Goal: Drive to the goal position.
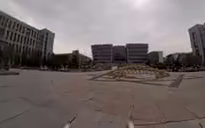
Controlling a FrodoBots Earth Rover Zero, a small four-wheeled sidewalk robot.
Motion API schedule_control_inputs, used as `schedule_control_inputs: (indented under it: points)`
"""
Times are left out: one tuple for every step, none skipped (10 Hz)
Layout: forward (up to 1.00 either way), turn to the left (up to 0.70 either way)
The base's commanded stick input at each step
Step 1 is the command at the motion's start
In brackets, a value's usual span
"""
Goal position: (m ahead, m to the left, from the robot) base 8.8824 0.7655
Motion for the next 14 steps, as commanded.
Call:
schedule_control_inputs:
  points:
    - [0.70, 0.00]
    - [0.70, 0.00]
    - [0.70, 0.00]
    - [0.70, 0.00]
    - [0.70, 0.00]
    - [0.70, 0.00]
    - [0.70, 0.00]
    - [0.70, 0.00]
    - [0.70, 0.00]
    - [0.70, 0.00]
    - [0.70, 0.00]
    - [0.70, 0.00]
    - [0.70, 0.00]
    - [0.70, 0.00]
